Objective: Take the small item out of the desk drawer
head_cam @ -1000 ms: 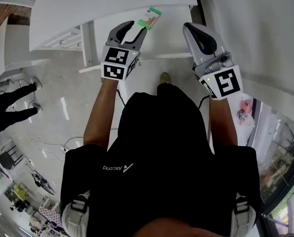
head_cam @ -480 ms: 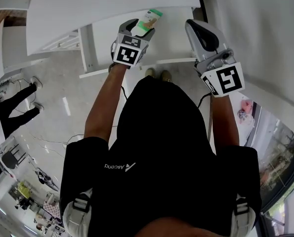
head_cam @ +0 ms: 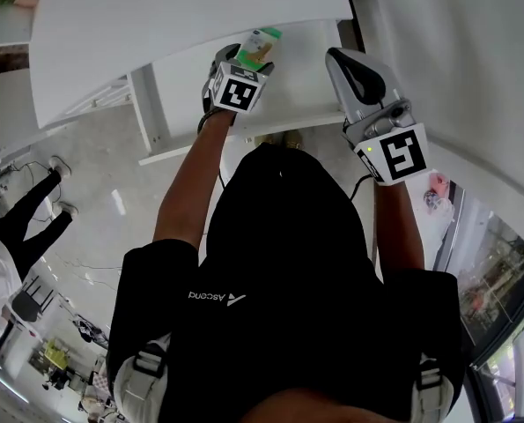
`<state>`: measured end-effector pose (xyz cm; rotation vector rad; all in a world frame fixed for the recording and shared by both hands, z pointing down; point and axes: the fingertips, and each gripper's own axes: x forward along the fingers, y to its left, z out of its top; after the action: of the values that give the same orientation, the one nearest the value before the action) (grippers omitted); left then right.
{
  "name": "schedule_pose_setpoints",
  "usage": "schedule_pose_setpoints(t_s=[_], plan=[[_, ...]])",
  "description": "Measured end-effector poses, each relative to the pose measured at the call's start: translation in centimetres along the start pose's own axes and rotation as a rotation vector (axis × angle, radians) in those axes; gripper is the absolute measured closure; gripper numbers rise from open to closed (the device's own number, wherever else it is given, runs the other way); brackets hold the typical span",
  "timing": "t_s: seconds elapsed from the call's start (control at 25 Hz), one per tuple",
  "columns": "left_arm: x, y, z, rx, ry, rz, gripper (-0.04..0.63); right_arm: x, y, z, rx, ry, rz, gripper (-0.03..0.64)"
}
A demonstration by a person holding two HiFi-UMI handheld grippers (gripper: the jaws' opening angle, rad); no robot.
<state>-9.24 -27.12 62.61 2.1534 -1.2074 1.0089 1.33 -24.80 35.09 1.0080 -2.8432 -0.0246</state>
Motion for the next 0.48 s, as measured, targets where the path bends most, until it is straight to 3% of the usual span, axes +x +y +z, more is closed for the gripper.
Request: schedule_pose_setpoints(t_s=[0.28, 0.48], plan=[[4.4, 1.2, -2.2, -0.008, 0.097, 0.025, 0.222, 0.6, -1.4, -2.0, 0.015, 0.029, -0.024, 0.615], [6.0, 1.9, -2.7, -0.032, 0.122, 0.038, 0.222, 0.5, -1.8, -2.7, 0.043, 0.068, -0.034, 0.615]])
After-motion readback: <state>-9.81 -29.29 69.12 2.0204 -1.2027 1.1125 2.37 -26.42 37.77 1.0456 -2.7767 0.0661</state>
